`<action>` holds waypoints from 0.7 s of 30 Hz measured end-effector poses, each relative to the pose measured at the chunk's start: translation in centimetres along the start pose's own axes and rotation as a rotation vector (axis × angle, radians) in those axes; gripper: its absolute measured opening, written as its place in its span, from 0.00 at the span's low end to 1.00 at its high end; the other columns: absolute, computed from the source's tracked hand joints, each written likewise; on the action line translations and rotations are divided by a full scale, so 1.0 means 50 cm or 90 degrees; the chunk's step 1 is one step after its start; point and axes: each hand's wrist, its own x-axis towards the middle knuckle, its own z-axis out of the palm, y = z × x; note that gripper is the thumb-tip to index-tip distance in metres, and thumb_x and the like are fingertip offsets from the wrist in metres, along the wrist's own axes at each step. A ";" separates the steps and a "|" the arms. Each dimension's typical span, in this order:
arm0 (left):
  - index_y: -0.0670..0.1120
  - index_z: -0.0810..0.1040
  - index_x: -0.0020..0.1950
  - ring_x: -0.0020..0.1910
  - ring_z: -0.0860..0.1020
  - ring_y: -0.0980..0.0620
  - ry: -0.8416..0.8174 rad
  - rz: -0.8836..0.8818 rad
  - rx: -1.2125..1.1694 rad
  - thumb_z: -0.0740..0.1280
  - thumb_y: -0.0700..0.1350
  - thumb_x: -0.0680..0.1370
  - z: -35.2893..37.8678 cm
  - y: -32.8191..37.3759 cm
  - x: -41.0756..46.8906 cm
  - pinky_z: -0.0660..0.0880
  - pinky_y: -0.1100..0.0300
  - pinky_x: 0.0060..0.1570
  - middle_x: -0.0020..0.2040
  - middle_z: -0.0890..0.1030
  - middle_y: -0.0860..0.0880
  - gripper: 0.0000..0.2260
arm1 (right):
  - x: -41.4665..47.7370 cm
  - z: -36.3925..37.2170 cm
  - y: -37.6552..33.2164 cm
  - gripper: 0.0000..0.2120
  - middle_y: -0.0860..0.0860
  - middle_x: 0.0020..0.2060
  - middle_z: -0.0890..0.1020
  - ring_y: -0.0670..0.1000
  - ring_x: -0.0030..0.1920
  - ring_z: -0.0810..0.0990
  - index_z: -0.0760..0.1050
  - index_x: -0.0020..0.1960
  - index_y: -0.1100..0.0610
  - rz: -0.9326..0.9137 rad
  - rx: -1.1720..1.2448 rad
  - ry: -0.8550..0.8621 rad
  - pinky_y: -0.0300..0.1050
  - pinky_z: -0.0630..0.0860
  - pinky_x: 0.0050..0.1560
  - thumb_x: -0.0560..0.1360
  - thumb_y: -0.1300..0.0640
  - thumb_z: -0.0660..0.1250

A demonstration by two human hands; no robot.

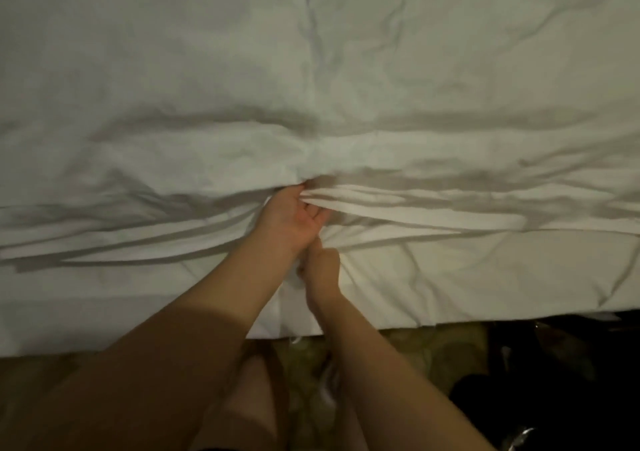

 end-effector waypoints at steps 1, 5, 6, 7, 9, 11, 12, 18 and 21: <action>0.40 0.76 0.45 0.42 0.78 0.49 -0.002 -0.009 0.004 0.58 0.39 0.81 -0.010 0.000 0.000 0.74 0.54 0.52 0.44 0.79 0.46 0.09 | -0.007 -0.001 0.000 0.18 0.47 0.26 0.73 0.42 0.26 0.71 0.76 0.40 0.60 -0.013 0.030 0.012 0.36 0.68 0.30 0.82 0.53 0.55; 0.39 0.77 0.51 0.48 0.79 0.45 -0.008 0.003 -0.050 0.60 0.41 0.80 -0.052 0.006 -0.001 0.73 0.50 0.61 0.48 0.80 0.42 0.08 | 0.004 -0.023 0.020 0.22 0.49 0.22 0.72 0.50 0.26 0.68 0.71 0.31 0.57 0.040 0.172 -0.036 0.43 0.66 0.27 0.82 0.51 0.55; 0.38 0.77 0.53 0.51 0.79 0.44 -0.016 0.014 -0.072 0.60 0.41 0.80 -0.068 0.012 -0.004 0.72 0.50 0.62 0.50 0.81 0.42 0.09 | 0.001 -0.015 0.009 0.20 0.50 0.26 0.76 0.50 0.26 0.70 0.74 0.36 0.59 0.065 0.225 -0.064 0.43 0.69 0.27 0.82 0.51 0.55; 0.39 0.78 0.55 0.53 0.79 0.43 -0.020 0.032 -0.094 0.61 0.41 0.79 -0.086 0.021 -0.010 0.72 0.50 0.63 0.52 0.81 0.41 0.09 | -0.006 -0.001 0.002 0.18 0.51 0.32 0.79 0.50 0.29 0.74 0.77 0.43 0.60 0.086 0.263 -0.098 0.43 0.73 0.29 0.82 0.51 0.56; 0.41 0.78 0.57 0.54 0.79 0.42 -0.005 0.074 -0.128 0.63 0.42 0.78 -0.130 0.047 -0.023 0.73 0.49 0.61 0.54 0.81 0.42 0.10 | -0.034 0.030 0.007 0.13 0.50 0.46 0.81 0.50 0.41 0.80 0.76 0.56 0.59 0.103 0.301 -0.155 0.43 0.78 0.34 0.81 0.51 0.59; 0.41 0.77 0.61 0.55 0.79 0.43 0.024 0.108 -0.156 0.65 0.44 0.76 -0.174 0.077 -0.038 0.73 0.48 0.61 0.57 0.81 0.43 0.15 | -0.058 0.071 0.025 0.13 0.50 0.52 0.79 0.51 0.47 0.81 0.74 0.60 0.55 0.140 0.326 -0.202 0.42 0.79 0.36 0.79 0.51 0.63; 0.42 0.77 0.63 0.57 0.79 0.43 0.042 0.119 -0.167 0.66 0.45 0.76 -0.192 0.093 -0.045 0.73 0.48 0.62 0.59 0.80 0.42 0.17 | -0.070 0.091 0.022 0.13 0.50 0.53 0.78 0.51 0.47 0.81 0.74 0.61 0.56 0.168 0.363 -0.204 0.42 0.79 0.35 0.79 0.52 0.64; 0.44 0.75 0.65 0.56 0.79 0.45 0.048 0.123 -0.144 0.62 0.46 0.78 -0.231 0.209 -0.060 0.76 0.52 0.57 0.53 0.81 0.44 0.17 | -0.069 0.231 -0.045 0.07 0.52 0.41 0.81 0.47 0.35 0.81 0.76 0.51 0.59 0.181 0.491 -0.209 0.37 0.75 0.25 0.81 0.57 0.60; 0.43 0.76 0.64 0.61 0.76 0.45 0.014 0.104 -0.089 0.59 0.45 0.79 -0.216 0.246 -0.067 0.75 0.51 0.56 0.56 0.80 0.45 0.15 | -0.064 0.314 -0.078 0.09 0.54 0.35 0.80 0.46 0.30 0.78 0.77 0.46 0.56 0.106 0.399 -0.195 0.41 0.76 0.31 0.80 0.54 0.60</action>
